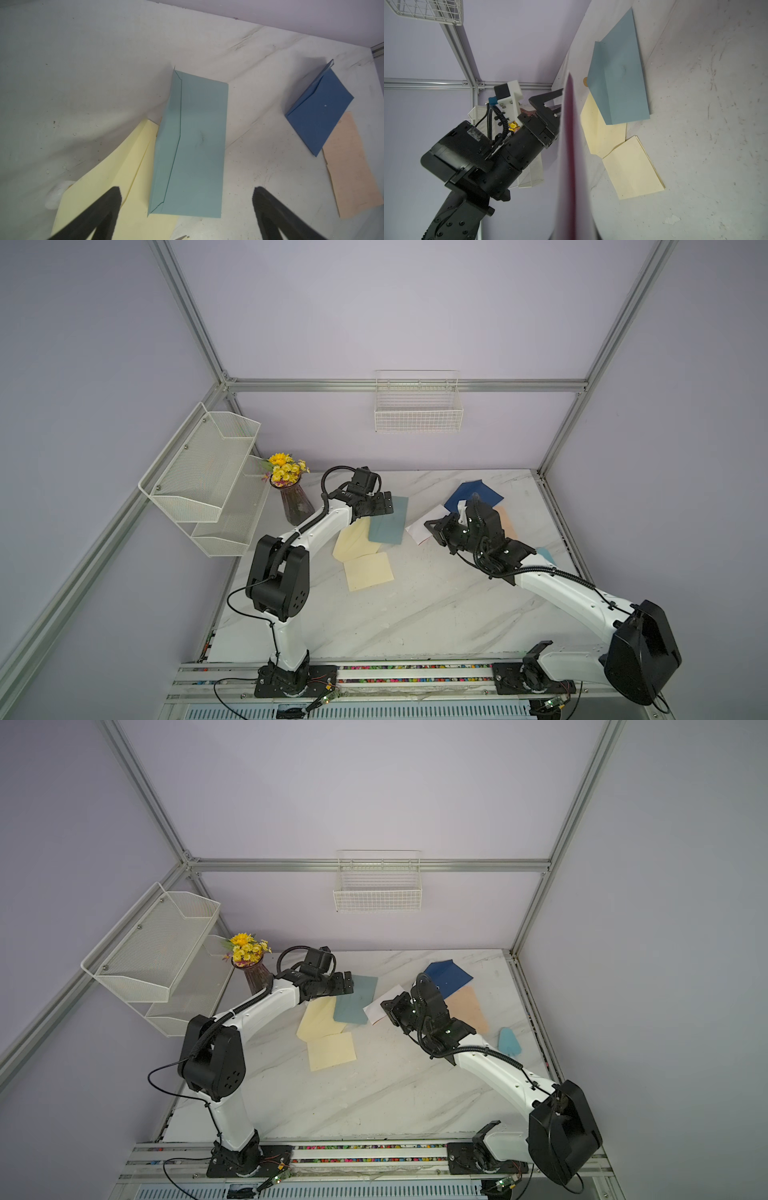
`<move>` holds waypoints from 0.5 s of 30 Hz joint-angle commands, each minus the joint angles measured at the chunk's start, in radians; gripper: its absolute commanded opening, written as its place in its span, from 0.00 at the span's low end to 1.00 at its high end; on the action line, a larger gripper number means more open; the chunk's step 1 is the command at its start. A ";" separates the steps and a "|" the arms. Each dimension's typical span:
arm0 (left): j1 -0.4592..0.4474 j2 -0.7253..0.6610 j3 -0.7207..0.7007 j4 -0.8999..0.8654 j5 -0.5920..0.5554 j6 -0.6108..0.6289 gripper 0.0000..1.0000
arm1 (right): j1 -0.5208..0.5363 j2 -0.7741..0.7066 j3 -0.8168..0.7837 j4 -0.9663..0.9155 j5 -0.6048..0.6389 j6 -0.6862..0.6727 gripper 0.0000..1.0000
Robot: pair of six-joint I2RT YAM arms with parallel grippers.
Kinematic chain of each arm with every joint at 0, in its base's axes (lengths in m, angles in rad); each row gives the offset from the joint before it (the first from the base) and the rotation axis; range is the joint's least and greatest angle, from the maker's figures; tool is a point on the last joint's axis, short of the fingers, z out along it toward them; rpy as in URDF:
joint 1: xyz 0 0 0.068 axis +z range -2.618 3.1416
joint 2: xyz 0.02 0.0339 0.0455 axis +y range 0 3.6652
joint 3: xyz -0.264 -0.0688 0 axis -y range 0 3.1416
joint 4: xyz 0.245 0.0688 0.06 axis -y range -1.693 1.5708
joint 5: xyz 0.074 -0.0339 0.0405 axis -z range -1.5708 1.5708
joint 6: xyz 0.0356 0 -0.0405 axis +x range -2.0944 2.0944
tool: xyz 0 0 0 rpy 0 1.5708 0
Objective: Fold the letter paper in half and place it into the envelope
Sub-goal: Pick up the envelope from the center of the board.
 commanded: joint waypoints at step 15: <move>0.077 0.271 0.232 -0.063 0.133 0.066 0.71 | -0.106 0.043 0.096 -0.119 -0.109 -0.085 0.00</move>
